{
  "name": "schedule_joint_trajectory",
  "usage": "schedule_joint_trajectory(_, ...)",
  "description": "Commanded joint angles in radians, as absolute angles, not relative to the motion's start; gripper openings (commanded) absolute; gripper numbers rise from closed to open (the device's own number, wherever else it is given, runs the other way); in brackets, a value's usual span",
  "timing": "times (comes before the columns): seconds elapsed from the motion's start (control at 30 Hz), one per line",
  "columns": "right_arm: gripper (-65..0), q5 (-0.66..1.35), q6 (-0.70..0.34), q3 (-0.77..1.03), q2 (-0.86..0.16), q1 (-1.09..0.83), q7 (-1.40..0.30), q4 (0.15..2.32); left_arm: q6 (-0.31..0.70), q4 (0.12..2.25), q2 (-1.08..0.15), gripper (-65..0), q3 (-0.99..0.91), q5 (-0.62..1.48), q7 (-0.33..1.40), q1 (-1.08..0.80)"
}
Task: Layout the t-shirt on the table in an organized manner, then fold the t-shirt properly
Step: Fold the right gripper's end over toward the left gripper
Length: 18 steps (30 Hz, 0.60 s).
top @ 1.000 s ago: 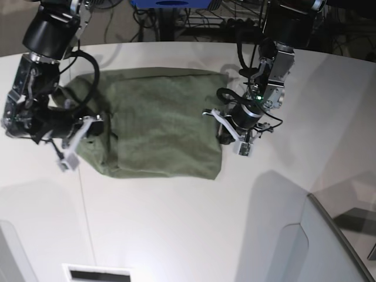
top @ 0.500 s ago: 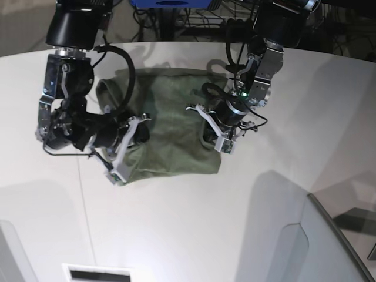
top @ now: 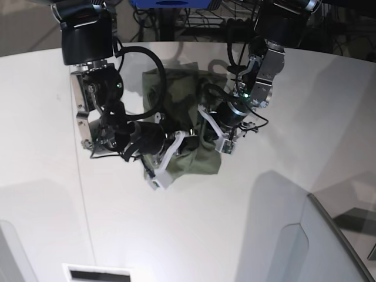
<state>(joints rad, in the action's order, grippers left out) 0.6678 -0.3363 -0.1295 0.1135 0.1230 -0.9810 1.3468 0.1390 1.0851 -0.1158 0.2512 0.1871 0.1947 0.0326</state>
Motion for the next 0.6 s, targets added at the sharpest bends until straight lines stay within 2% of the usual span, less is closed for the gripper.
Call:
schedule_joint_trajectory(0.0, -65.0, 0.690, -0.338, -0.128, 0.107, 0.145, -0.944, 1.351, 0.139, 1.113, -0.134, -65.0, 0.248, 0.188, 0.199, 0.041)
schedule_joint_trajectory(0.43, -65.0, 0.688, -0.338, -0.130, 0.094, 0.166, -0.895, 1.293, 0.136, 1.244, -0.231, -65.0, 0.245, 0.197, 0.208, -0.010)
schedule_joint_trajectory(0.57, -65.0, 0.688, -0.337, -0.130, 0.097, 0.173, -0.895, 1.287, 0.133, 1.345, -0.251, -65.0, 0.133, 0.197, 0.219, -0.077)
